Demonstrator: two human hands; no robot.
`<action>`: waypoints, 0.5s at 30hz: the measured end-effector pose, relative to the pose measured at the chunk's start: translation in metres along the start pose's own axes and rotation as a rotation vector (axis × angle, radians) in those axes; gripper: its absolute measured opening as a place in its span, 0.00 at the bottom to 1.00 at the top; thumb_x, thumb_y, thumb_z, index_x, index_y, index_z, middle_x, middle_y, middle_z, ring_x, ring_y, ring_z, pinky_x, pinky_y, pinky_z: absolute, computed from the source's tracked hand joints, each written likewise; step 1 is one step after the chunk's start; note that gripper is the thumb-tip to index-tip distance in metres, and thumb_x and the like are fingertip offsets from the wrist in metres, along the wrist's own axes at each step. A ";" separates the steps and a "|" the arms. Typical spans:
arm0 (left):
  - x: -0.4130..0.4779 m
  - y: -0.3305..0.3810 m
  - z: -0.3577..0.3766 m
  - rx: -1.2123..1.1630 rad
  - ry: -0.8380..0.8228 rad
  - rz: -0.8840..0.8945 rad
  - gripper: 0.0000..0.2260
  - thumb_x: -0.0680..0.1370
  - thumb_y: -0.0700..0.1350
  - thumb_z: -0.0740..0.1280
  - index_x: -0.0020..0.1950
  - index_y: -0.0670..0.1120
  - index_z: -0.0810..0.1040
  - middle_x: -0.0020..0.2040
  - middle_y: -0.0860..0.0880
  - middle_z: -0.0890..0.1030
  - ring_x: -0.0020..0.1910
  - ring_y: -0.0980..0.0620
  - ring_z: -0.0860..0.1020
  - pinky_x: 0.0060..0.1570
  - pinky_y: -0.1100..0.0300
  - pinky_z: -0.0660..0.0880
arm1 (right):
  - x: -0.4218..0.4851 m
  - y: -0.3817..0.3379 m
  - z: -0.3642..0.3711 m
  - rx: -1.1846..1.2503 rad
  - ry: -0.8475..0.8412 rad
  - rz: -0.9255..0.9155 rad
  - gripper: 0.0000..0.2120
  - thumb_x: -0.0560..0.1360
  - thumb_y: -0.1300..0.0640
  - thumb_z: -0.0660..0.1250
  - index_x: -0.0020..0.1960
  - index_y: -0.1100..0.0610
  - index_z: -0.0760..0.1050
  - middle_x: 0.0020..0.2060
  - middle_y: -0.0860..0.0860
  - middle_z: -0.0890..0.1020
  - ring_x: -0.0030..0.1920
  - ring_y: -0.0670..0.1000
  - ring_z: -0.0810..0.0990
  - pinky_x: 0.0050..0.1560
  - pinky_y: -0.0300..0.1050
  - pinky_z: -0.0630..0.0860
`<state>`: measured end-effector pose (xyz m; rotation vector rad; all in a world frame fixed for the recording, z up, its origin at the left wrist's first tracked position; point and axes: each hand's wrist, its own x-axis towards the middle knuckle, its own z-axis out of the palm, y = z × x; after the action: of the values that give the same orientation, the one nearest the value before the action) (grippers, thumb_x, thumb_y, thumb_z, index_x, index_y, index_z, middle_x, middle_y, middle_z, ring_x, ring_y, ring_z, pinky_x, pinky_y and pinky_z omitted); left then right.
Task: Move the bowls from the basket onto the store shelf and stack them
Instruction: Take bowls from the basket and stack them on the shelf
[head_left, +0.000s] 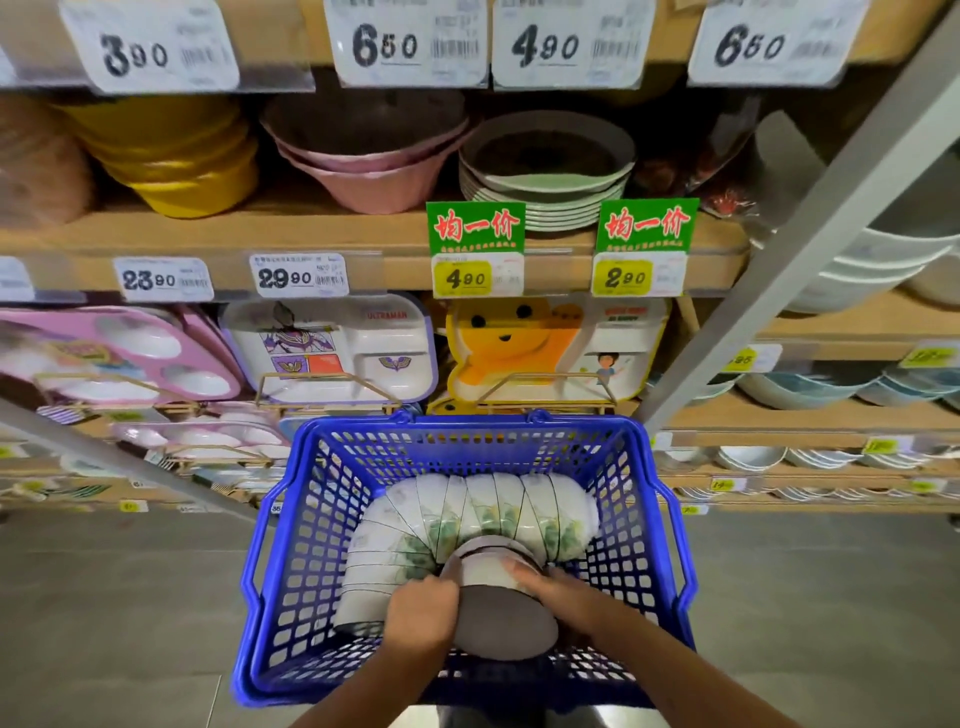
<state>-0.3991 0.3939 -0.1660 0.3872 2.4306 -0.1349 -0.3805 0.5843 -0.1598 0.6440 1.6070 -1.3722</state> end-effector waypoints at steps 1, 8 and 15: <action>0.000 -0.001 0.002 0.014 0.026 0.023 0.25 0.80 0.35 0.53 0.78 0.43 0.53 0.59 0.41 0.80 0.58 0.42 0.79 0.54 0.49 0.74 | -0.006 0.001 -0.001 -0.014 -0.034 -0.046 0.38 0.74 0.34 0.62 0.76 0.51 0.57 0.67 0.49 0.72 0.62 0.48 0.74 0.61 0.41 0.71; -0.007 0.012 -0.025 0.120 0.067 0.111 0.23 0.80 0.35 0.53 0.75 0.38 0.57 0.60 0.39 0.80 0.59 0.37 0.79 0.56 0.44 0.74 | -0.016 0.000 0.000 -0.358 0.069 -0.318 0.31 0.76 0.49 0.69 0.74 0.48 0.60 0.66 0.44 0.71 0.63 0.42 0.72 0.59 0.31 0.67; -0.014 0.005 -0.059 0.061 0.210 0.057 0.17 0.83 0.50 0.53 0.66 0.46 0.74 0.60 0.43 0.80 0.60 0.41 0.78 0.55 0.52 0.73 | -0.021 -0.022 -0.006 -0.349 0.186 -0.374 0.17 0.83 0.54 0.57 0.71 0.50 0.68 0.66 0.47 0.74 0.66 0.47 0.71 0.66 0.35 0.65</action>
<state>-0.4229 0.4068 -0.1120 0.5199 2.6236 -0.1500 -0.3909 0.5878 -0.1304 0.2752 2.1360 -1.2683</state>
